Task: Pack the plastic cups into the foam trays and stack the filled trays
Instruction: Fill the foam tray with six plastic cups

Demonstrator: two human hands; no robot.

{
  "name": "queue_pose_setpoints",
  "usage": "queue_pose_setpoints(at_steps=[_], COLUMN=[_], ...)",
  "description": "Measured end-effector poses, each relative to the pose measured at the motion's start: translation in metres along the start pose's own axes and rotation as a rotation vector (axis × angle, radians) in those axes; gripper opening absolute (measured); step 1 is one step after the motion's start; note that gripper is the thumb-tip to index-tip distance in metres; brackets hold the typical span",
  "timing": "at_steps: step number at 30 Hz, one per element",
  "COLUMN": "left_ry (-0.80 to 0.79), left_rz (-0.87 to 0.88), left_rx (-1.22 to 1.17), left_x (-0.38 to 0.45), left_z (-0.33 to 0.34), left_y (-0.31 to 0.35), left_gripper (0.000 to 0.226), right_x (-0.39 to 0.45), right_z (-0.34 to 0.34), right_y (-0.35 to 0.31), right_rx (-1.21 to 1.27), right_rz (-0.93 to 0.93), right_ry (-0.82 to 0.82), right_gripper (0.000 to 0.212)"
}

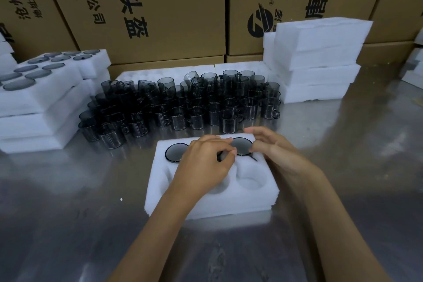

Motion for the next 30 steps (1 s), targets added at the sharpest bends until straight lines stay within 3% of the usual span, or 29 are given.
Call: queue_pose_setpoints(at_steps=[9,15,19,23,30], left_ry=[-0.054,-0.114,-0.125,-0.136,-0.128], left_rz=[0.014,0.078,0.091,0.082,0.087], left_rx=[0.000,0.039,0.071,0.079,0.077], left_x=[-0.007,-0.008,-0.008,-0.008,-0.009], left_z=[0.001,0.006,0.008,0.009,0.008], left_y=[0.002,0.006,0.007,0.006,0.005], left_gripper=[0.045,0.048,0.044,0.043,0.043], right_x=[0.023,0.057,0.074,0.086,0.083], right_z=[-0.021,-0.015,-0.006,-0.002,-0.013], right_y=[0.023,0.017,0.012,0.006,0.013], right_rx=[0.153,0.009,-0.136,-0.241,-0.162], right_rz=[0.084,0.187,0.333,0.396,0.429], right_ry=[0.341,0.306,0.124,0.096,0.274], right_gripper=[0.019,0.007,0.042,0.067,0.023])
Point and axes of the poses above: each hand's wrist, its own x-axis towards the middle knuckle, its own z-axis out of the palm, y = z × x, the point moved 10 cm from there along x, towards the middle knuckle, and after that the axes turned 14 degrees about -x, right-handed, at the moved point
